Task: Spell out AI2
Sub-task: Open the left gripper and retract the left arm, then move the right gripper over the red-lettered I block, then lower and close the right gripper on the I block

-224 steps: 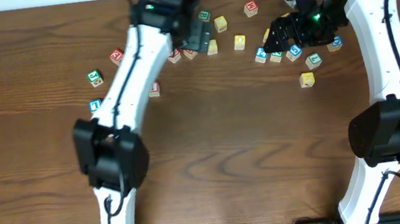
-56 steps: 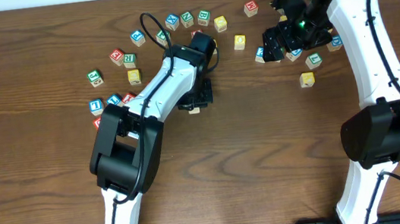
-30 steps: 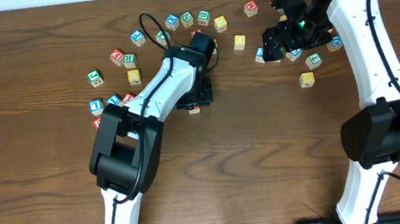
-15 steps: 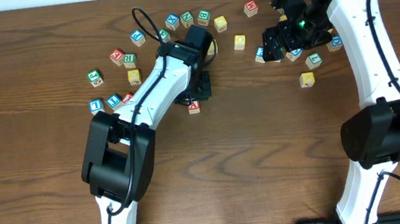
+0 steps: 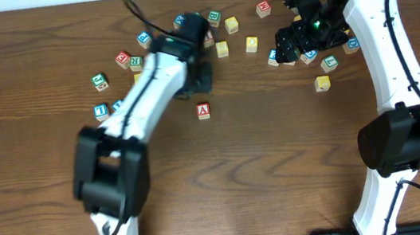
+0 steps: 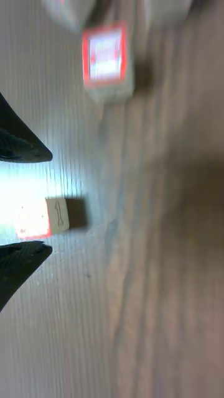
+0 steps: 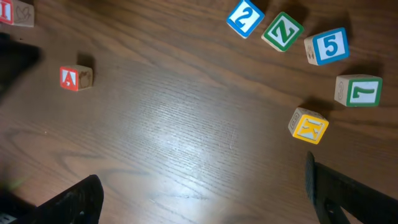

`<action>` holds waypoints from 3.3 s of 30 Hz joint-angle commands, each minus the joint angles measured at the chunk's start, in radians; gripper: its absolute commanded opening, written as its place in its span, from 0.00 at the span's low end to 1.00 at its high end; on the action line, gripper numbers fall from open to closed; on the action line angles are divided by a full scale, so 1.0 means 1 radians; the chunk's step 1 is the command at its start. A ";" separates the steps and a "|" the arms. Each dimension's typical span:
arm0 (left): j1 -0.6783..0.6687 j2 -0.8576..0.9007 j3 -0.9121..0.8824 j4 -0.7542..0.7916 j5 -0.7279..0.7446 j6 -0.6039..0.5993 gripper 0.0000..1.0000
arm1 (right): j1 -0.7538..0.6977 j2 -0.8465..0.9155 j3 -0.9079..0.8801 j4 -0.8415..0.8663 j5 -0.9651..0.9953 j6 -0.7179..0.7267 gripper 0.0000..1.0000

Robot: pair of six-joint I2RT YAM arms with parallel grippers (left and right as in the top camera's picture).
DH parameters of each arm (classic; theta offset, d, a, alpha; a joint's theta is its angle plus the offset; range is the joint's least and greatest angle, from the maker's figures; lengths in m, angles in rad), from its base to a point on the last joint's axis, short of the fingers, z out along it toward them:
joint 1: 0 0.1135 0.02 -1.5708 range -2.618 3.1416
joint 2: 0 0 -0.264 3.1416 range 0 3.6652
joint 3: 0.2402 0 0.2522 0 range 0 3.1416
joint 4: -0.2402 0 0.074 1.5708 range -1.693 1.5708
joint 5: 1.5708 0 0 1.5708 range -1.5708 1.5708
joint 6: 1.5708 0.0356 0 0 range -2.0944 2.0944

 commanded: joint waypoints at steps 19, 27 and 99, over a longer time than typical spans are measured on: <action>0.349 -0.387 0.045 -0.173 -0.020 0.046 0.41 | 0.175 -0.006 0.018 0.136 0.072 0.232 0.91; 0.352 -0.387 0.045 -0.236 -0.087 0.047 0.41 | 0.274 -0.005 0.018 0.178 0.213 0.348 0.86; 0.352 -0.369 0.003 -0.200 -0.080 0.031 0.42 | 0.376 0.605 0.310 0.747 0.397 0.316 0.62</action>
